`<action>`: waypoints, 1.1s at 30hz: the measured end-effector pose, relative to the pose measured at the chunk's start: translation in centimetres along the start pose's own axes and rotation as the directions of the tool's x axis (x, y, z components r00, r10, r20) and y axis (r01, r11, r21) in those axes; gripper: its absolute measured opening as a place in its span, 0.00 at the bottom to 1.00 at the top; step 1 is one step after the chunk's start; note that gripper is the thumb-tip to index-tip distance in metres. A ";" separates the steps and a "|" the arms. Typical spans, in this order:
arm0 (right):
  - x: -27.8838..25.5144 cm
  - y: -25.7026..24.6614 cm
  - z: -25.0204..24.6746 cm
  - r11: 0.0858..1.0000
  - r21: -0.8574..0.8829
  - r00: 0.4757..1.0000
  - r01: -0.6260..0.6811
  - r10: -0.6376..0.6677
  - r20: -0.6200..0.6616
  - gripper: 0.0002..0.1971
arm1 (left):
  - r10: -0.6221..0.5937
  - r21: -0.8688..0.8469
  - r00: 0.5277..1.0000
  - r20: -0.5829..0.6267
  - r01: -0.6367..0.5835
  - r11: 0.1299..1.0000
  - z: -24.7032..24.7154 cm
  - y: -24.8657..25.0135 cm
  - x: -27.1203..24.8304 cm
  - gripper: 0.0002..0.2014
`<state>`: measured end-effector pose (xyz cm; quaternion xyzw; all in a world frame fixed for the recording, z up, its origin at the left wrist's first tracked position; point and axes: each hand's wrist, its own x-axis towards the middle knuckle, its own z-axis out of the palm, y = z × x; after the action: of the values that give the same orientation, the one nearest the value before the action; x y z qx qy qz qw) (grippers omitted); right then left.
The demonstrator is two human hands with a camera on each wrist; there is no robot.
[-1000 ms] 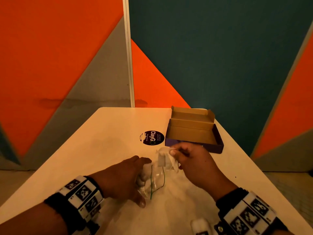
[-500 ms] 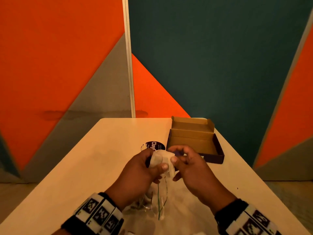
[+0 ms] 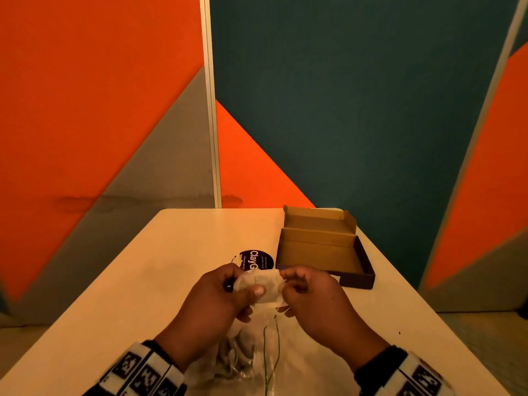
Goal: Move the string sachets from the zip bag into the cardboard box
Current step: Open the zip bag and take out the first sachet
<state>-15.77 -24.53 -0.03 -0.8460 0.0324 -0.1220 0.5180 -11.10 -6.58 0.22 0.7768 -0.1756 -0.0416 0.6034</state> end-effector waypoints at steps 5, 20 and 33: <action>2.2 0.5 0.9 0.999 0.017 0.999 -0.039 0.038 0.031 0.09 | 0.000 0.049 0.998 -0.059 0.003 0.999 -1.8 -0.7 1.8 0.05; 10.0 -0.6 1.4 0.999 0.051 0.991 0.005 -0.012 0.130 0.04 | 0.203 0.268 0.978 -0.046 -0.184 0.946 -3.4 -2.0 10.7 0.12; 13.7 1.2 1.1 0.990 0.075 0.982 0.118 -0.128 0.140 0.11 | 0.234 0.265 0.972 -0.009 -0.223 0.938 -3.3 -3.0 13.2 0.06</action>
<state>-2.16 -26.56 0.79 -0.8353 -0.0618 -0.0932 0.5383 2.82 -7.14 0.23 0.8246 -0.2562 0.0681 0.4997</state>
